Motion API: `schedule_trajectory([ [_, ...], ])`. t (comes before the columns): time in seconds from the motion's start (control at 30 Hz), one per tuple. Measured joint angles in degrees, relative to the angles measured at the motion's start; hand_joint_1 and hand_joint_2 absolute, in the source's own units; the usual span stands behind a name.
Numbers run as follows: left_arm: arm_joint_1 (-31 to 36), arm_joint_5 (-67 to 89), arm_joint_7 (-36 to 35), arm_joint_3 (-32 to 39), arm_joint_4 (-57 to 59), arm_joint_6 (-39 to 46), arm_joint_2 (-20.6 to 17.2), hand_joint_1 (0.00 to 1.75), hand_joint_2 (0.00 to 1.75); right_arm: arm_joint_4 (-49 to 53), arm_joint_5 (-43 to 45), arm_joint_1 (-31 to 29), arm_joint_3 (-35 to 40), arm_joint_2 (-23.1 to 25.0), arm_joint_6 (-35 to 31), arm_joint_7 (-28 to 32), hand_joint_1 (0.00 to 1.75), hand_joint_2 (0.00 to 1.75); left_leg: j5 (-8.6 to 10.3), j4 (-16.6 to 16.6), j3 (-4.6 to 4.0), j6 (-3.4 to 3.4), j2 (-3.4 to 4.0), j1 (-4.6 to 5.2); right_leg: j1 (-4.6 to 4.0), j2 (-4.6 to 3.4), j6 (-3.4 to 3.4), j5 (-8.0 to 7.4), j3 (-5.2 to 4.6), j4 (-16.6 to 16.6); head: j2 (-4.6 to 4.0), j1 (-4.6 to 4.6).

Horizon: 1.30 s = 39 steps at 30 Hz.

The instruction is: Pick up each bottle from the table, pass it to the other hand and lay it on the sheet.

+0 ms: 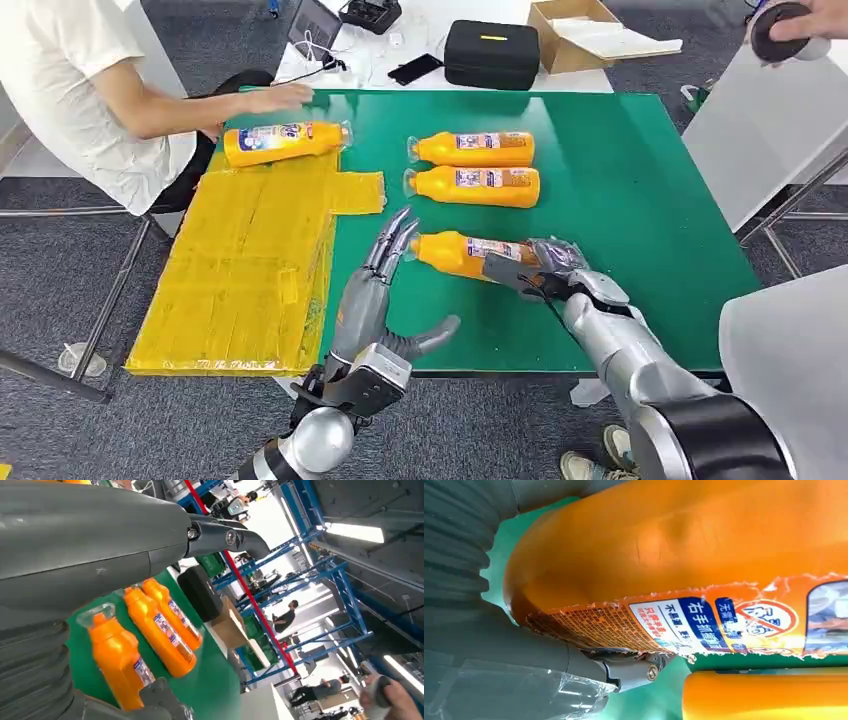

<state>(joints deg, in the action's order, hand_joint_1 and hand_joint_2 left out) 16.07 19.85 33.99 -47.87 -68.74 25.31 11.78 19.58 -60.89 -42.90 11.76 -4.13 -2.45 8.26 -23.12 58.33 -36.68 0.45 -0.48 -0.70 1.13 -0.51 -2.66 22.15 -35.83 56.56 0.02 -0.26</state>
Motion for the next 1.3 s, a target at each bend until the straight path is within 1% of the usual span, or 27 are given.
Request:
schedule_trajectory([
  [0.07, 0.0, 0.0, 0.02, 0.0, 0.0, 0.0, -0.02, 0.0, 1.75, 0.0, 0.31, 0.14, -0.41, 0.0, 0.0, 0.42, 1.75, 1.75, 0.0, 0.0, 0.0, 0.0, 0.0, -0.01, -0.01, 0.0, 0.0, 0.0, 0.01, 0.0, -0.02, 0.0],
  [0.1, -0.01, 0.0, 0.13, 0.0, 0.0, 0.04, -0.02, 0.0, 1.75, 0.0, 1.58, 0.24, -0.81, 0.0, -0.04, 1.86, 1.75, 1.75, 0.01, 0.0, 0.0, 0.0, -0.01, -0.01, -0.01, 0.0, 0.0, 0.0, 0.01, 0.0, -0.02, 0.02],
  [0.13, -0.04, 0.0, 0.24, 0.0, 0.0, 0.15, -0.04, 0.0, 1.75, 0.0, 2.83, 0.6, -1.4, 0.0, -0.55, 3.66, 1.75, 1.75, 0.01, 0.0, 0.0, 0.0, -0.01, -0.01, -0.01, 0.0, 0.0, 0.0, 0.02, 0.0, -0.02, 0.0],
  [0.17, -0.09, 0.0, 0.48, 0.0, 0.0, 0.42, -0.09, 0.0, 1.75, 0.02, 4.68, 1.25, -2.25, 0.0, -2.02, 6.87, 1.75, 1.75, 0.01, 0.0, 0.0, 0.0, -0.02, -0.01, -0.01, 0.0, 0.0, -0.01, 0.03, 0.0, -0.02, 0.02],
  [0.27, -0.62, 0.11, 0.79, 0.0, -0.07, 1.18, -0.37, 0.0, 1.75, 0.46, 9.08, 3.35, -4.26, 0.66, -6.8, 13.52, 1.75, 1.75, 0.01, 0.0, -0.05, 0.0, -0.02, 0.0, 0.0, 0.01, -0.01, -0.01, 0.03, 0.01, -0.02, 0.02],
  [0.33, -1.19, 0.0, 0.79, 0.0, -0.22, 1.73, -0.48, 0.0, 1.75, 1.18, 12.88, 4.96, -5.94, 1.74, -9.48, 17.8, 1.75, 1.75, 0.01, 0.0, -0.15, 0.0, -0.02, 0.0, 0.0, 0.01, -0.01, -0.01, -0.03, 0.02, -0.02, 0.0],
  [0.37, -1.54, -0.52, 0.85, 0.0, -0.44, 2.14, -0.48, 0.0, 1.75, 1.75, 15.16, 5.77, -6.88, 2.36, -10.27, 19.92, 1.69, 1.75, 0.02, 0.0, -0.21, 0.0, -0.02, 0.0, 0.0, 0.01, -0.01, -0.01, -0.1, 0.03, -0.02, 0.02],
  [0.4, -1.88, -1.84, 1.03, 0.13, -0.59, 2.25, -0.46, 0.0, 1.75, 2.43, 17.3, 6.55, -7.67, 3.15, -10.47, 21.54, 1.71, 1.75, 0.02, 0.0, -0.25, 0.0, -0.04, 0.0, -0.01, 0.01, -0.01, -0.01, -0.16, 0.03, -0.02, -0.02],
  [0.43, -2.16, -4.72, 0.97, 0.39, -0.63, 1.3, -0.46, 0.0, 1.75, 3.51, 20.07, 7.3, -8.58, 3.82, -10.4, 23.14, 1.75, 1.75, 0.02, 0.0, -0.27, 0.0, -0.04, -0.01, -0.01, 0.01, 0.0, 0.0, -0.17, 0.03, -0.02, 0.02],
  [0.47, -2.5, -9.18, -0.05, 0.81, -0.66, -1.19, -0.41, 0.0, 1.75, 4.68, 22.57, 8.24, -9.25, 4.44, -10.27, 24.13, 1.73, 1.75, 0.02, 0.0, -0.27, -0.01, -0.07, -0.02, -0.02, 0.02, 0.01, 0.02, -0.17, 0.03, -0.02, 0.0],
  [0.53, -3.91, -24.49, -3.83, 2.41, -1.16, -10.59, -0.28, 0.0, 1.75, 8.8, 28.6, 10.99, -10.16, 5.55, -9.24, 25.73, 1.73, 1.75, 0.01, -0.01, -0.3, -0.01, -0.1, -0.04, -0.03, 0.03, 0.02, 0.05, -0.18, 0.03, -0.02, 0.0],
  [0.57, -4.81, -29.64, -4.26, 3.22, -1.53, -13.04, -0.33, 0.0, 1.75, 11.22, 31.22, 12.58, -10.16, 5.92, -8.5, 25.99, 1.73, 1.75, 0.01, -0.01, -0.34, -0.01, -0.11, -0.04, -0.03, 0.03, 0.01, 0.06, -0.2, 0.03, -0.02, 0.02],
  [0.6, -5.72, -32.2, -4.28, 3.87, -1.99, -13.86, -0.35, 0.0, 1.75, 13.6, 33.49, 14.27, -10.14, 6.19, -7.91, 26.01, 1.69, 1.75, 0.01, -0.01, -0.42, -0.01, -0.13, -0.03, -0.03, 0.04, -0.01, 0.08, -0.25, 0.03, -0.02, 0.0],
  [0.67, -6.78, -33.66, -4.28, 4.94, -2.84, -13.84, -0.42, 0.0, 1.75, 17.58, 35.8, 16.73, -9.97, 6.67, -7.47, 25.75, 1.64, 1.75, 0.01, -0.01, -0.57, -0.01, -0.13, -0.03, -0.01, 0.04, -0.02, 0.07, -0.38, 0.03, -0.02, 0.0],
  [0.7, -7.07, -34.23, -4.28, 5.55, -3.17, -13.79, -0.53, 0.0, 1.75, 19.27, 36.36, 17.68, -9.83, 6.84, -7.24, 25.62, 1.62, 1.75, 0.0, -0.01, -0.59, 0.0, -0.13, -0.03, 0.01, 0.04, -0.02, 0.07, -0.4, 0.03, -0.02, 0.02],
  [0.73, -7.49, -34.75, -4.13, 6.14, -3.54, -13.21, -0.55, 0.0, 1.75, 20.75, 37.21, 18.46, -9.68, 6.84, -7.04, 25.66, 1.66, 1.75, 0.0, -0.01, -0.6, 0.0, -0.13, -0.01, 0.02, 0.04, -0.02, 0.08, -0.4, 0.03, -0.02, 0.0],
  [0.77, -8.04, -35.35, -3.78, 6.67, -4.0, -12.5, -0.55, 0.0, 1.75, 22.19, 38.32, 19.22, -9.4, 6.95, -6.8, 25.77, 1.75, 1.75, 0.0, -0.01, -0.6, 0.0, -0.13, -0.01, 0.02, 0.03, -0.02, 0.08, -0.41, 0.03, -0.02, 0.02],
  [0.8, -8.72, -35.58, -3.08, 7.32, -4.57, -11.62, -0.59, 0.0, 1.75, 23.92, 39.59, 20.11, -9.02, 7.08, -6.47, 25.81, 1.73, 1.75, -0.01, -0.01, -0.6, 0.0, -0.12, 0.0, 0.02, 0.03, -0.03, 0.08, -0.42, 0.03, -0.02, 0.02],
  [0.87, -9.6, -35.65, -2.08, 8.29, -5.58, -10.49, -0.83, 0.0, 1.75, 27.06, 41.62, 21.84, -8.17, 7.43, -5.97, 25.64, 1.62, 1.75, -0.01, -0.01, -0.6, 0.0, -0.13, 0.0, 0.02, 0.04, -0.02, 0.08, -0.43, 0.03, -0.02, 0.0],
  [0.93, -10.68, -35.98, -1.77, 9.16, -6.87, -10.23, -1.27, 0.0, 1.75, 30.83, 43.45, 23.82, -7.01, 7.85, -5.46, 25.09, 1.64, 1.75, -0.01, -0.01, -0.6, -0.01, -0.14, -0.02, 0.0, 0.05, -0.03, 0.09, -0.43, 0.03, 0.0, 0.0],
  [0.97, -11.25, -36.15, -1.75, 9.51, -7.5, -10.29, -1.47, 0.0, 1.75, 32.53, 43.6, 24.64, -6.33, 7.98, -5.33, 24.85, 1.66, 1.75, -0.01, -0.02, -0.6, -0.01, -0.12, -0.03, -0.01, 0.04, -0.03, 0.09, -0.44, 0.03, -0.02, -0.02],
  [1.0, -11.69, -36.3, -1.75, 9.84, -8.07, -10.43, -1.57, 0.0, 1.75, 33.94, 43.54, 25.28, -5.58, 8.06, -5.33, 24.65, 1.64, 1.75, -0.02, -0.02, -0.61, -0.02, -0.11, -0.03, -0.01, 0.03, -0.03, 0.1, -0.46, 0.03, -0.02, 0.0],
  [1.1, -12.12, -37.2, -1.68, 10.31, -9.38, -10.93, -1.75, 0.0, 1.75, 36.02, 42.71, 26.43, -3.13, 8.24, -5.38, 24.33, 1.55, 1.75, -0.01, -0.02, -0.6, -0.02, -0.11, -0.04, -0.02, 0.03, -0.02, 0.1, -0.46, 0.03, -0.02, 0.0],
  [1.13, -12.11, -37.26, -1.68, 10.38, -9.64, -10.99, -1.75, 0.0, 1.75, 36.3, 42.66, 26.62, -2.43, 8.37, -5.38, 24.33, 1.5, 1.75, -0.01, -0.02, -0.6, -0.02, -0.12, -0.04, -0.01, 0.04, -0.02, 0.1, -0.46, 0.03, -0.02, 0.0],
  [1.27, -11.67, -36.19, -2.27, 10.4, -9.88, -10.45, -1.75, 0.0, 1.75, 36.35, 42.25, 26.65, 1.14, 9.29, -5.4, 24.65, 1.5, 1.75, 0.0, -0.02, -0.6, -0.02, -0.11, -0.03, -0.01, 0.03, -0.03, 0.09, -0.46, 0.03, -0.02, 0.02],
  [1.3, -11.46, -35.52, -2.38, 10.34, -9.86, -10.1, -1.75, 0.0, 1.75, 36.35, 42.07, 26.65, 2.1, 9.53, -5.49, 24.72, 1.27, 1.75, 0.0, -0.02, -0.59, -0.02, -0.11, -0.03, 0.0, 0.03, -0.03, 0.09, -0.46, 0.03, -0.02, 0.02],
])
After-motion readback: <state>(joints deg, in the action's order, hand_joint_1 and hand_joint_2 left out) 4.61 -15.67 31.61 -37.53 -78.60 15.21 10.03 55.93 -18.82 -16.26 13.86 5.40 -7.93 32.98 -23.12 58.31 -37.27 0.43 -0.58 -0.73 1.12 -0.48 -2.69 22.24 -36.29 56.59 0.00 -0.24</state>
